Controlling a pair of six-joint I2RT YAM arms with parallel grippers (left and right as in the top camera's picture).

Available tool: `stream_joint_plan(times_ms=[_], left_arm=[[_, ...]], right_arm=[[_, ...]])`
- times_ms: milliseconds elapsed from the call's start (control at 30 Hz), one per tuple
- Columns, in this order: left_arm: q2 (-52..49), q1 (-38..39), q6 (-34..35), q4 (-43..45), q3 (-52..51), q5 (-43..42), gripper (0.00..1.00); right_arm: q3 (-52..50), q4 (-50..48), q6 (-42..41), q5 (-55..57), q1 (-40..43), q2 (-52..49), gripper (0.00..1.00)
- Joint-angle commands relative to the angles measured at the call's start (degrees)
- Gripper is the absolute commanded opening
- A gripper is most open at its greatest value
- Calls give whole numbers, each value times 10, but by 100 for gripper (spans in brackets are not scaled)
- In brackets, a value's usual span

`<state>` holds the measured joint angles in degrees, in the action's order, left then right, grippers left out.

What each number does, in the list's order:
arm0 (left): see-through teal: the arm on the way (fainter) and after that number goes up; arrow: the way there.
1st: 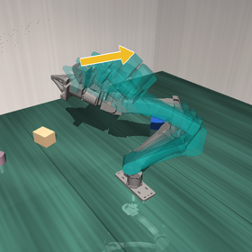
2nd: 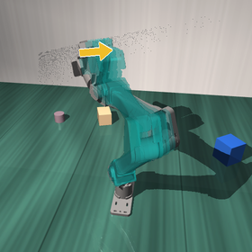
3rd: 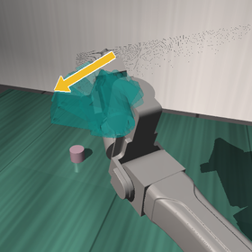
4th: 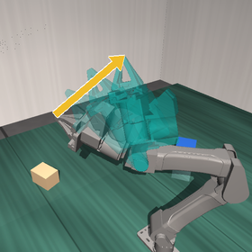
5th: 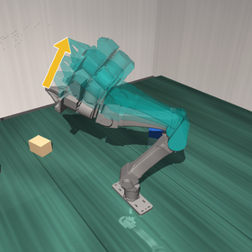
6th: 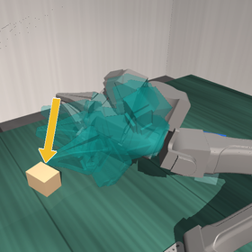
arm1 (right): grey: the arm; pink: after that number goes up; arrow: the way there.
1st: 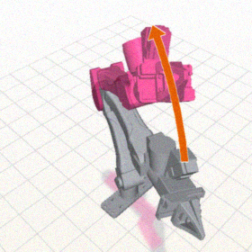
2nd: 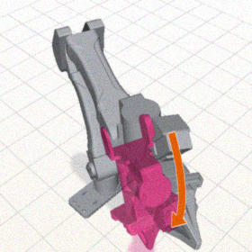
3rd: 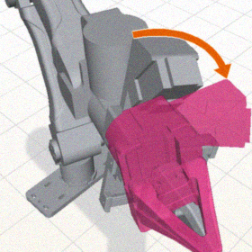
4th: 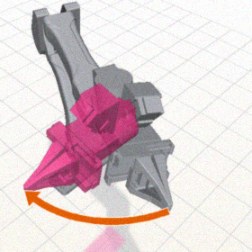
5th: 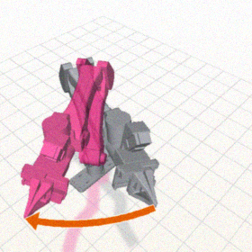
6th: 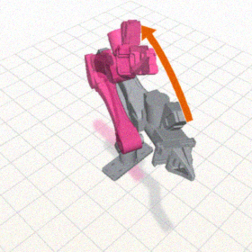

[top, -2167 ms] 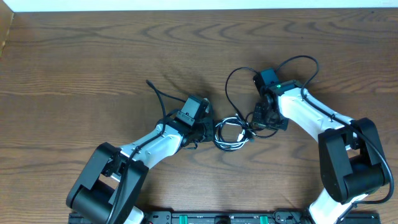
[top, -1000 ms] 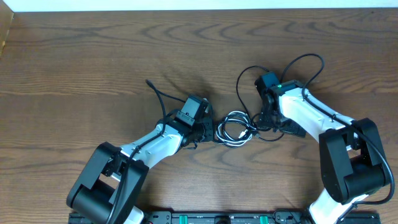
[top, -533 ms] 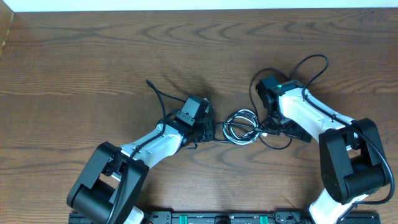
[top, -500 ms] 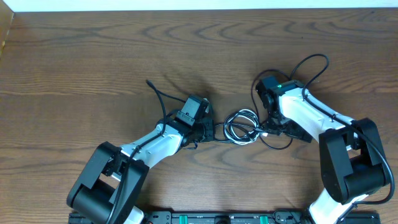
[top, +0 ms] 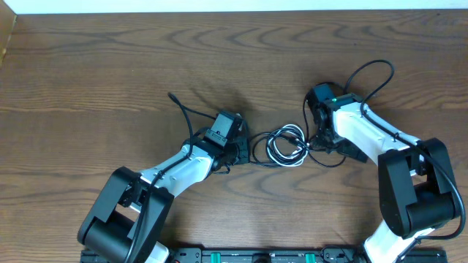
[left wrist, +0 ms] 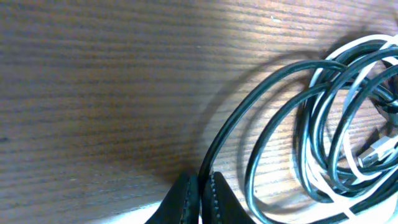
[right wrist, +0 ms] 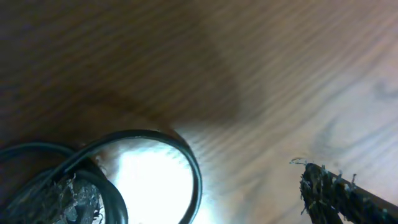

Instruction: Untangle cables

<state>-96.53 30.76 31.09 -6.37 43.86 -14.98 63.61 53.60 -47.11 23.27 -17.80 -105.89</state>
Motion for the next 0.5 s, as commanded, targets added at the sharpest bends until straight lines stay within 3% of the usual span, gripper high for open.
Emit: stream_joint_plan(times_ms=[0, 233, 467], left_arm=[[-15, -6, -4, -16, -16, 41, 8], [-15, -6, -4, -16, -16, 41, 8], [-14, -6, -4, -16, -16, 28, 9]], right_arm=[[-4, -16, 38, -47, 2, -2, 99], [-4, -67, 76, -195, -7, -2, 99], [-4, -100, 76, -222, -40, -2, 99]])
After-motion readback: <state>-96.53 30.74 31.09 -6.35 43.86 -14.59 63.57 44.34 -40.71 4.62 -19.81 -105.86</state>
